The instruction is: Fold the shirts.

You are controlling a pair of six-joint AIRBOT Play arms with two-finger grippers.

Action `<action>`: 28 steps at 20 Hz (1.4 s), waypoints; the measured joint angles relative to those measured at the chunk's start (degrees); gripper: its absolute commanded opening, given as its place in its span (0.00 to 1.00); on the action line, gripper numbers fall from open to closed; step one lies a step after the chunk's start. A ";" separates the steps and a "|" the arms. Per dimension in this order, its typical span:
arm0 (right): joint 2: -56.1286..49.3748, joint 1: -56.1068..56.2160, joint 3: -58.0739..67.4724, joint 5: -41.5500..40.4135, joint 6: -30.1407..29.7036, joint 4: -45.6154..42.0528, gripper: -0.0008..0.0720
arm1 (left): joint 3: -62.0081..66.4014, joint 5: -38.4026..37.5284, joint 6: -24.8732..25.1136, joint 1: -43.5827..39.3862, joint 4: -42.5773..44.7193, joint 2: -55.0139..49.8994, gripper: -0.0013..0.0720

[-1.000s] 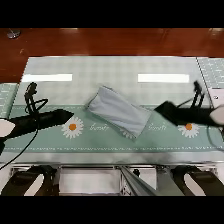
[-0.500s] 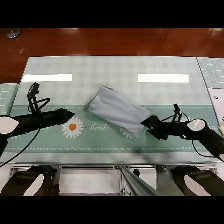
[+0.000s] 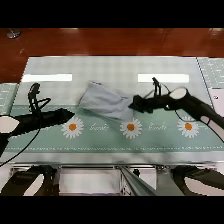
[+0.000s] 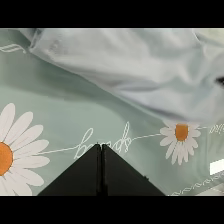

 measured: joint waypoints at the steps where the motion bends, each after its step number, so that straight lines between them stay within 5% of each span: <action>1: -0.42 0.37 4.79 1.27 0.66 -1.73 0.06 | 0.00 0.02 0.00 0.00 0.00 0.00 0.05; 8: -1.40 -2.12 38.05 19.06 12.90 -23.67 0.06 | 0.00 -0.02 0.00 0.00 0.00 0.00 0.05; 15: -0.94 -20.28 57.79 40.48 17.66 -30.45 0.06 | 0.00 -0.79 0.02 0.00 0.00 0.00 0.05; 22: 3.96 -41.53 59.63 54.27 20.20 -34.32 0.06 | -0.02 -0.98 0.02 0.00 0.02 0.00 0.05; 28: 16.48 -57.61 41.64 57.02 17.88 -43.74 0.06 | -0.02 -0.76 0.04 0.00 0.02 0.02 0.05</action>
